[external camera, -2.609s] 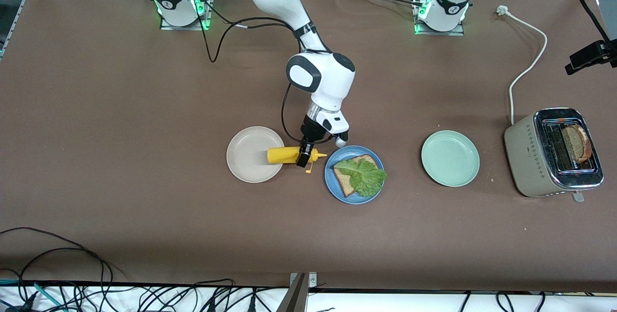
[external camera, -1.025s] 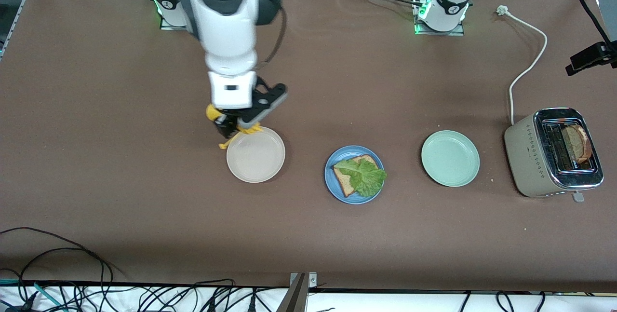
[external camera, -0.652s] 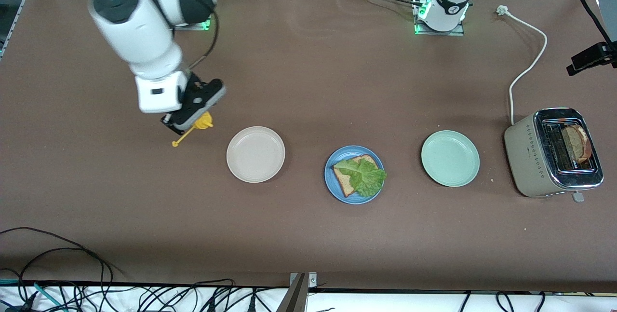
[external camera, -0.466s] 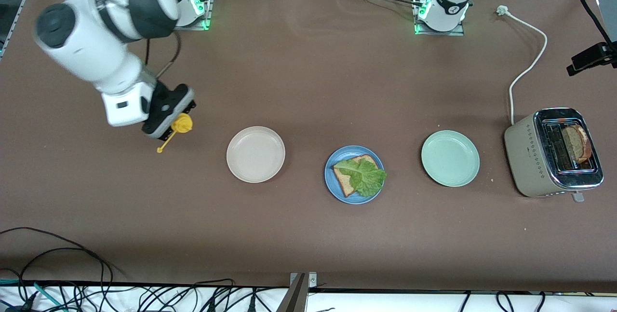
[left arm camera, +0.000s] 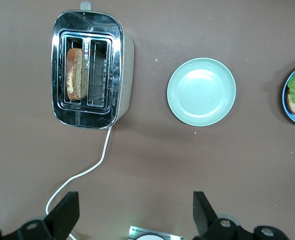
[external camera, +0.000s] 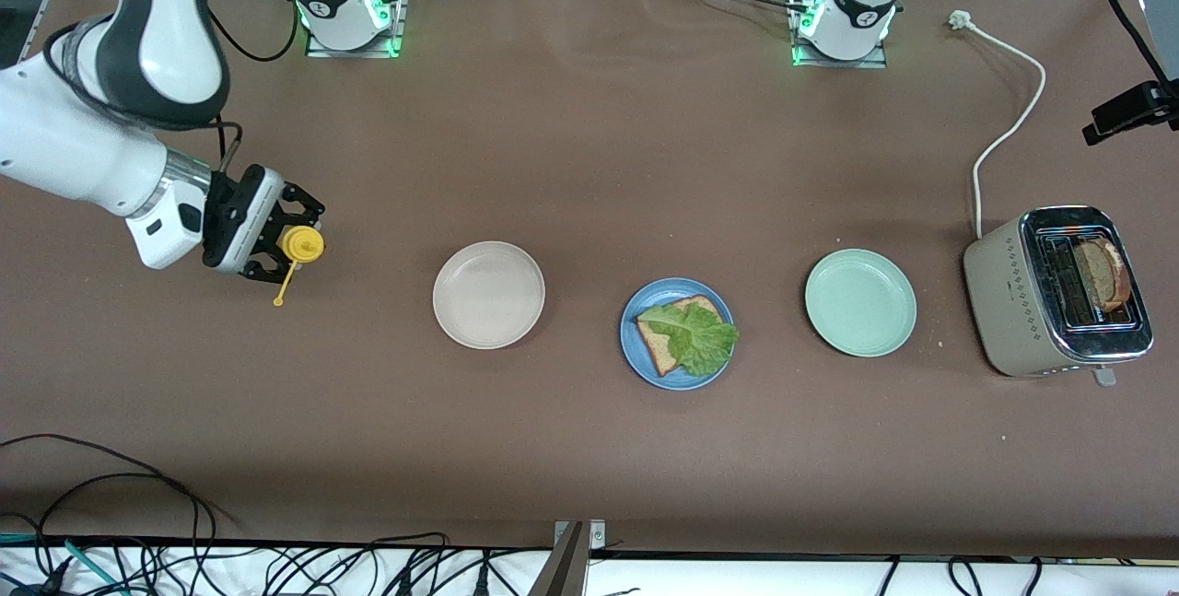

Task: Make sandwich in blue plate with both arms
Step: 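Carry the mustard bottle back and lower it onto the table, then open the right gripper and draw it back from the bottle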

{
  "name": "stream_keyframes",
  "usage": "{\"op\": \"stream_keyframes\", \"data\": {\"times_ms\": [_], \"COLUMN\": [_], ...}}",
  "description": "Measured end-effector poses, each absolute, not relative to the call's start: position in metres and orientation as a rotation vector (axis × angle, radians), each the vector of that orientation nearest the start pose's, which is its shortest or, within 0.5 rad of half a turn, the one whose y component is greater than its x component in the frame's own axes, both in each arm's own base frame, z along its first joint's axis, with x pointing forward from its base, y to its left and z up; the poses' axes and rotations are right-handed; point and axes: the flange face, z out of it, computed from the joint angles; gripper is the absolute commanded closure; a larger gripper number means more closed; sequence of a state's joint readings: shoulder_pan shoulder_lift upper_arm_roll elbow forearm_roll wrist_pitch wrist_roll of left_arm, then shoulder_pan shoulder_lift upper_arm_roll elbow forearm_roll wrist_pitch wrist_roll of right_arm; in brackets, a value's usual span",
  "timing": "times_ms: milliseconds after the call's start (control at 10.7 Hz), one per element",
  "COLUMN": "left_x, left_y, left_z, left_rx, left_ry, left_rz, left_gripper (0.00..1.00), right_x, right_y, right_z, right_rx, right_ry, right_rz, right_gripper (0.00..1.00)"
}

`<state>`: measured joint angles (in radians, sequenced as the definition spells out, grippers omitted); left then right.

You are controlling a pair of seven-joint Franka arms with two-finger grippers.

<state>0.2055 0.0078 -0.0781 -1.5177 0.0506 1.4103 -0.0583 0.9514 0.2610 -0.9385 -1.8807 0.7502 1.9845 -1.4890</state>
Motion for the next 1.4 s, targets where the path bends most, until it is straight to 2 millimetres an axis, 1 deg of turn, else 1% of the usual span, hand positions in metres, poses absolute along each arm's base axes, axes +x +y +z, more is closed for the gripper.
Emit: {"op": "stream_keyframes", "data": {"times_ms": [186,373,559,652,745,1025,1398], "left_x": [0.535,0.535,0.535,0.535,0.535,0.535,0.535], "left_y": [0.075,0.075,0.075,0.075,0.075,0.075,0.076], "left_z": [0.632,0.632,0.632,0.631,0.631,0.631,0.631], "left_rx": [-3.077,-3.077,-3.077,-3.077,-3.077,-3.076,-3.076], "left_ry": [-0.295,-0.295,-0.295,-0.295,-0.295,-0.296,-0.297], "left_rz": [0.181,0.181,0.182,0.182,0.182,0.183,0.183], "left_gripper": [0.00,0.00,0.00,0.00,0.00,0.00,0.00], "right_x": [0.591,0.588,0.585,0.583,0.582,0.577,0.576], "right_y": [0.057,0.033,0.013,0.005,0.000,-0.009,-0.030], "right_z": [0.388,0.348,0.307,0.293,0.282,0.248,0.196], "right_rx": [-2.090,-1.914,-1.804,-1.772,-1.743,-1.634,-1.569], "right_ry": [-1.547,-1.533,-1.502,-1.491,-1.473,-1.437,-1.419], "right_rz": [-0.495,-0.576,-0.624,-0.642,-0.657,-0.712,-0.745], "right_gripper": [1.00,1.00,1.00,1.00,1.00,1.00,1.00]}}
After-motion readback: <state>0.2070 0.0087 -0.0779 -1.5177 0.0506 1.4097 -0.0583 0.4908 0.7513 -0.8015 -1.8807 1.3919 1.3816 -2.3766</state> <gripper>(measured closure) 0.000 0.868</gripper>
